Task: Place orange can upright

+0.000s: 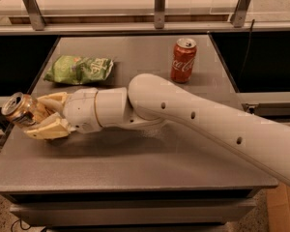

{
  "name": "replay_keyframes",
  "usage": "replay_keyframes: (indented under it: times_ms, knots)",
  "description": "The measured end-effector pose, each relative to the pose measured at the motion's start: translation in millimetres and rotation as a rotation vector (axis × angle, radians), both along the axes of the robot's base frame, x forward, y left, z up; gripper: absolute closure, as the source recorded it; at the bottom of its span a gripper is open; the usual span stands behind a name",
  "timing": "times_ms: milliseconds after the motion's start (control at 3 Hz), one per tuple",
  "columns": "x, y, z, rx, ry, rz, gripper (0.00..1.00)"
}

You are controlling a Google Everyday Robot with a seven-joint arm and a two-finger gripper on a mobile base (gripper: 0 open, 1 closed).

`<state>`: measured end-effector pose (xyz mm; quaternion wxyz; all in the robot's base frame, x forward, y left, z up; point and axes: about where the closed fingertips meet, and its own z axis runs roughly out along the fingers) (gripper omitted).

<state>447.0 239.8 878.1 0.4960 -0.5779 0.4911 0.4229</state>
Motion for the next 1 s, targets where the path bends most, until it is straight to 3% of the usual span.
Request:
replay_keyframes:
  times_ms: [1000]
  knots:
    - [-0.3,-0.6,-1.4,0.025,0.010,-0.002,0.13]
